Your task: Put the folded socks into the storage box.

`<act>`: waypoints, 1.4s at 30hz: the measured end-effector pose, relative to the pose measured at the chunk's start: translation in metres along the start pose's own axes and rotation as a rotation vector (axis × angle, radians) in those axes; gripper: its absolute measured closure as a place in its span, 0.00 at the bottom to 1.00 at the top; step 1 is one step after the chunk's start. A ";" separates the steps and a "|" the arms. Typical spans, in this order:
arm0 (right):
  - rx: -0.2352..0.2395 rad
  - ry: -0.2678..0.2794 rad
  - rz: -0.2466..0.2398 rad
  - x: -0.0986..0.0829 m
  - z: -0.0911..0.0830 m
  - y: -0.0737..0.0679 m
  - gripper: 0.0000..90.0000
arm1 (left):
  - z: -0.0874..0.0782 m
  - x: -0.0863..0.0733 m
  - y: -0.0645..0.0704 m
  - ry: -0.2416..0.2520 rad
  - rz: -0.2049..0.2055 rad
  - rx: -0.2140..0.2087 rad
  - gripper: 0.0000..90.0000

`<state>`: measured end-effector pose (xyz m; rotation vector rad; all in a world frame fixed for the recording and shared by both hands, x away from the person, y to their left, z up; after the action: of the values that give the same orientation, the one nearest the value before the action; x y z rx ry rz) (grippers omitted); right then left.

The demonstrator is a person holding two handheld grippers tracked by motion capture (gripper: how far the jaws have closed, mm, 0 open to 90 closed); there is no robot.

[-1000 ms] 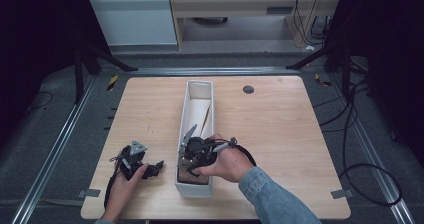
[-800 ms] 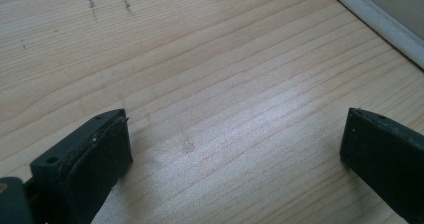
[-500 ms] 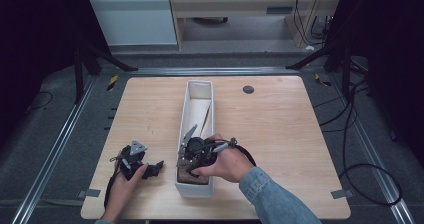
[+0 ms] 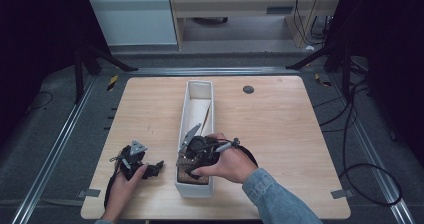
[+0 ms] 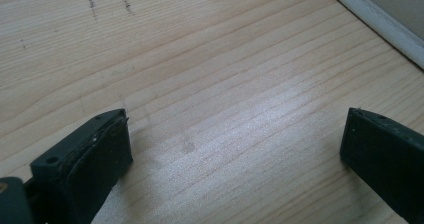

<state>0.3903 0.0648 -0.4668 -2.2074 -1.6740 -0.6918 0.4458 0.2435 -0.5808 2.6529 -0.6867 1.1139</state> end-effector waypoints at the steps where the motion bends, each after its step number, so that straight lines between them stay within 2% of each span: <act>1: -0.001 0.004 0.001 0.000 -0.002 0.000 0.25 | 0.000 0.000 0.000 0.000 0.000 0.000 0.00; 5: -0.004 0.023 0.009 0.003 -0.010 0.000 0.19 | 0.000 0.000 0.000 0.000 0.000 0.000 0.00; 8: -0.005 0.045 0.010 0.005 -0.015 0.000 0.17 | 0.000 0.000 0.000 0.000 0.000 0.000 0.00; 11: -0.009 0.042 0.011 0.003 -0.018 0.001 0.17 | 0.000 0.000 0.000 0.001 0.000 0.000 0.00; 22: -0.020 0.071 0.023 0.001 -0.026 0.007 0.24 | 0.000 0.000 0.000 -0.003 0.003 0.000 0.00; 28: -0.054 0.102 0.043 0.000 -0.039 0.015 0.30 | 0.000 0.000 0.000 -0.002 0.002 0.000 0.00; 31: -0.073 0.120 0.055 0.001 -0.049 0.019 0.35 | 0.000 0.000 0.000 -0.002 0.002 0.001 0.00; 36: -0.107 0.152 0.071 0.002 -0.066 0.029 0.48 | 0.000 0.000 0.000 0.000 0.001 0.001 0.00; 42: -0.130 0.196 0.088 0.004 -0.080 0.038 0.72 | 0.000 0.000 0.000 -0.002 0.001 0.000 0.00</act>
<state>0.4114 0.0172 -0.3945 -2.2025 -1.4653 -0.9837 0.4456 0.2436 -0.5809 2.6542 -0.6881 1.1112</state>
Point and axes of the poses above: each handheld gripper's, and its own axes: z roughly forward along the jaws, x roughly out of its top, y roughly to its right, the point moved 10 cm from there along z, roughly forward along the jaws, and after that the axes turned 1 degree about -z, right-handed, at the moved point
